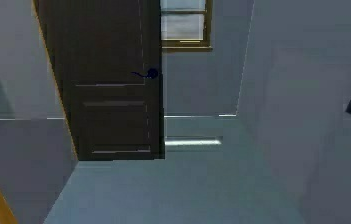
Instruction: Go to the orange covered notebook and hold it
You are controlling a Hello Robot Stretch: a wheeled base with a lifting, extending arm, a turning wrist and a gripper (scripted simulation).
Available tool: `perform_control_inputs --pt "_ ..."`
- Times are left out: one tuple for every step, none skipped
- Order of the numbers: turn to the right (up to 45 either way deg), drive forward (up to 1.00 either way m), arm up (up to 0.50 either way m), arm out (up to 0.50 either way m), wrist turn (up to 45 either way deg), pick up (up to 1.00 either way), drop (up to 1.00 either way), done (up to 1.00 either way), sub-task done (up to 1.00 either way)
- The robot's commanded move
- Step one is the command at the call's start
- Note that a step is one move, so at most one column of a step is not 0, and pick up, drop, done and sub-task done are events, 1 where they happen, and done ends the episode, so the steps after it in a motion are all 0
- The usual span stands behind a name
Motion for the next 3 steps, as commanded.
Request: perform_control_inputs --pt "0.0 0.3 0.0 0.0 0.0 0.0 0.0 0.0 0.0" --pt "45.0 0.0 0.0 0.0 0.0 0.0 0.0 0.0 0.0" --pt "24.0 0.0 0.0 0.0 0.0 0.0 0.0 0.0 0.0"
